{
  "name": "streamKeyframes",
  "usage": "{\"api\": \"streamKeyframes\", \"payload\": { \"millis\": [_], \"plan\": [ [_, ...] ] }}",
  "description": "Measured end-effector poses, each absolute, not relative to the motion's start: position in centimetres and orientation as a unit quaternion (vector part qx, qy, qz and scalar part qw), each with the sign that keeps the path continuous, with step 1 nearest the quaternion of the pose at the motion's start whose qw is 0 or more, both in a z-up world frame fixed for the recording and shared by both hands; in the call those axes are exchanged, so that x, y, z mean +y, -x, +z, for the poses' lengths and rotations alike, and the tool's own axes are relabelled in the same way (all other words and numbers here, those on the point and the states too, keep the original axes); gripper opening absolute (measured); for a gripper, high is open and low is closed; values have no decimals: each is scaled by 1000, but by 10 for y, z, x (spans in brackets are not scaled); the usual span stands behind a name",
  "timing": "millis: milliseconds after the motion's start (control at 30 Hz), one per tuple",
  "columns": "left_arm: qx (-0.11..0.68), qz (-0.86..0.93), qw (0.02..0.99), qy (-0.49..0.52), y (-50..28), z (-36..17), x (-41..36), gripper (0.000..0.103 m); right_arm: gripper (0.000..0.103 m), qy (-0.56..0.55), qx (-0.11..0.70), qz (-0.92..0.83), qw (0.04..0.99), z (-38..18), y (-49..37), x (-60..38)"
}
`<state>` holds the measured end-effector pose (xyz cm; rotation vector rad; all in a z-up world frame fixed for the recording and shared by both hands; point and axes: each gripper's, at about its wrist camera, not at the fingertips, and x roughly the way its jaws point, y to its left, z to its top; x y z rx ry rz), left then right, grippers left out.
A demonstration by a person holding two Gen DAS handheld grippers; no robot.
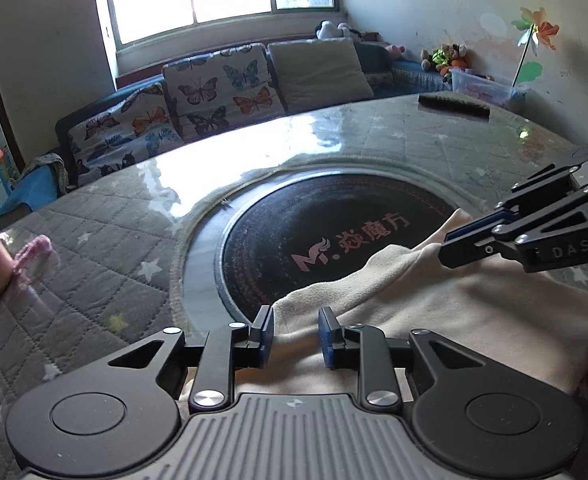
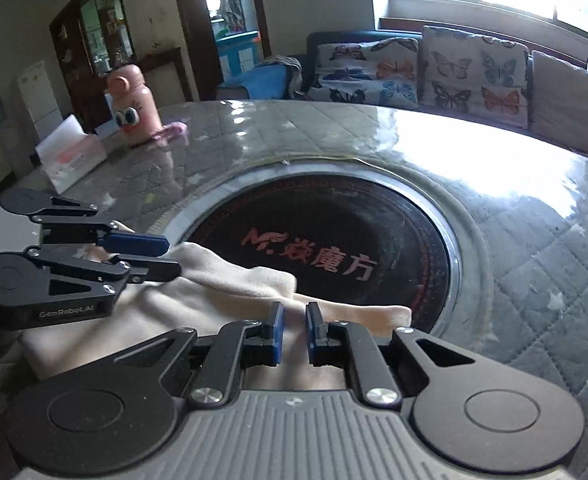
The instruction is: Fold clothes
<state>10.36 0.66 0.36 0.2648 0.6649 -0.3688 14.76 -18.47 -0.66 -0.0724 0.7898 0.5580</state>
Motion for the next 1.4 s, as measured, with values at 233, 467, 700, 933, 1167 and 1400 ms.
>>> {"api": "streamKeyframes", "payload": {
  "millis": [233,467,700,933,1167,1400],
  "plan": [
    [307,-194,922,-133,-72,17,11,27,13,77,364,321,871,17,-105,-177],
    [302,-211,921,-127,-33,18,13,23,14,101,357,375,849,20,-63,-154],
    [323,-194,920,-107,-23,1,23,22,14,109,361,392,839,5,-49,-133],
    [327,-192,921,-93,-23,-5,30,22,14,108,367,386,839,-5,-45,-133],
    [335,-179,923,-61,-23,-4,46,23,13,97,379,364,845,-4,-44,-156],
    [347,-173,921,-34,-26,-4,60,24,13,73,390,332,856,-1,-49,-187]
  ]
}}
